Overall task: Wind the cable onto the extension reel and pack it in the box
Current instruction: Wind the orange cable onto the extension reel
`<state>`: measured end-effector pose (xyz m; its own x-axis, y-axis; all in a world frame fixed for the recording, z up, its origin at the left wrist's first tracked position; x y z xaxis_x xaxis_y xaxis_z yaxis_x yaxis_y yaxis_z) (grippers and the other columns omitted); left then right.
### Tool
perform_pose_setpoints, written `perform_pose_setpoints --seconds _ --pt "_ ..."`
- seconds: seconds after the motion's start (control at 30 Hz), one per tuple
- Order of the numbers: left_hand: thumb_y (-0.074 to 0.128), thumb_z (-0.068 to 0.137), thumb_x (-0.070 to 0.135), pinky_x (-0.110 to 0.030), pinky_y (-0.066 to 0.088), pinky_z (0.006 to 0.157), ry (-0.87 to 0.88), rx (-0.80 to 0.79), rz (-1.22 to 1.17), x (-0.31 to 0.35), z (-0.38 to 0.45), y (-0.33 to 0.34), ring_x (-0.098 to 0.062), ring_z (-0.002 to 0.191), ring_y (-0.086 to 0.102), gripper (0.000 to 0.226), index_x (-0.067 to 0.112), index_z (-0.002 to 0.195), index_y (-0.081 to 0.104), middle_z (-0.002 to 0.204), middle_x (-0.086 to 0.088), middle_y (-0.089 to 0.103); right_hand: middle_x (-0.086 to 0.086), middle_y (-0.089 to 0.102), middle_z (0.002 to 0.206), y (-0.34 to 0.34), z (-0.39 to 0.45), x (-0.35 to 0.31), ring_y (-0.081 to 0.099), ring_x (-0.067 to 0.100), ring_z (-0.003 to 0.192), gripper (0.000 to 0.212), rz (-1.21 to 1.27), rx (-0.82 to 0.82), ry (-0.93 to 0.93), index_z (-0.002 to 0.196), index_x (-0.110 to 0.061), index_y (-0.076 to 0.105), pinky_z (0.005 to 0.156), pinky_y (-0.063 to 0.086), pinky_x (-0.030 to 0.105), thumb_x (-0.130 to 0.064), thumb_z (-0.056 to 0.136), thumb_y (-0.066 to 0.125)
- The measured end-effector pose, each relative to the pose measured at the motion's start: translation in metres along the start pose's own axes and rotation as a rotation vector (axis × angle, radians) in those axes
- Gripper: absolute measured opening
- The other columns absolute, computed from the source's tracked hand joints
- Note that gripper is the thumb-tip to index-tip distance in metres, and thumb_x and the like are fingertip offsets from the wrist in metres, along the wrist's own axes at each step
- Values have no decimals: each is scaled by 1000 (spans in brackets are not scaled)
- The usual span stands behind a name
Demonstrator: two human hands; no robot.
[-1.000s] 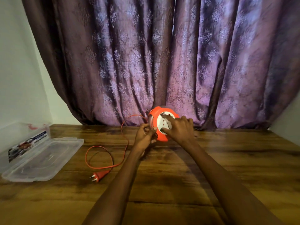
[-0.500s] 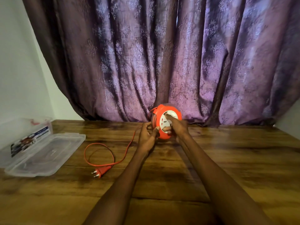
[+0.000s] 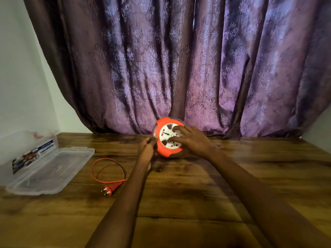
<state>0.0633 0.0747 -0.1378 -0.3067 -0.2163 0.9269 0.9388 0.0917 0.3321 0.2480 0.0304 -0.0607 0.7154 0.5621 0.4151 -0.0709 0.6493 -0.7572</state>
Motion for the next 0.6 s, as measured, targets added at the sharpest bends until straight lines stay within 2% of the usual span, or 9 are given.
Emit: perform_pose_setpoints --seconds 0.1,0.2,0.27,0.33,0.4,0.47,0.6 --pt "62 97 22 -21 35 42 -11 -24 67 -2 -1 0 -10 51 41 12 15 88 63 66 -3 49 11 48 147 -4 2 -2 55 31 122 50 -183 -209 -75 131 -47 55 83 45 40 -42 88 30" --pt "64 97 23 -19 33 39 -8 -60 104 -6 -4 6 -6 45 37 21 17 77 59 58 3 47 11 56 138 -8 4 1 58 33 114 53 -328 -248 -166 129 -49 55 84 43 40 -30 89 27" --pt "64 97 23 -16 34 38 8 -71 104 -5 -5 9 -5 45 35 23 18 75 58 54 7 45 9 61 129 -11 6 3 60 32 105 47 -385 -225 -181 126 -49 57 81 42 40 -28 90 35" --pt "65 96 24 -16 37 39 32 -66 119 -5 -6 12 -4 45 39 20 17 78 60 54 9 48 6 65 118 -11 6 5 60 30 98 43 -398 -197 -160 124 -49 58 78 43 39 -29 86 57" --pt "64 97 23 -17 41 41 55 -59 146 -5 -7 15 -4 47 43 16 16 83 64 57 8 51 2 68 108 -6 5 7 61 27 92 54 -370 -193 -86 125 -49 58 76 44 38 -35 75 73" --pt "62 98 19 -17 40 41 90 -61 149 -5 -9 18 -4 47 41 17 16 82 61 58 5 50 3 71 101 0 3 8 62 29 89 62 -316 -182 31 128 -47 58 76 44 39 -43 69 77" --pt "60 99 15 -17 38 39 151 -41 132 -4 -10 24 -3 44 38 11 13 88 59 57 3 49 7 72 108 6 9 8 64 32 98 64 -55 -142 368 133 -48 49 83 41 40 -57 72 66"
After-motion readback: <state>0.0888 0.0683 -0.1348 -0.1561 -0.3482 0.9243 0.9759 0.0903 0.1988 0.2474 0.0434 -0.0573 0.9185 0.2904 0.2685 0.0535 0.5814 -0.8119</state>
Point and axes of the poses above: each hand's wrist, its own z-axis towards the middle knuckle, its own y-axis out of the palm, x = y × z, the point moved 3 cm from there along z, towards the middle knuckle
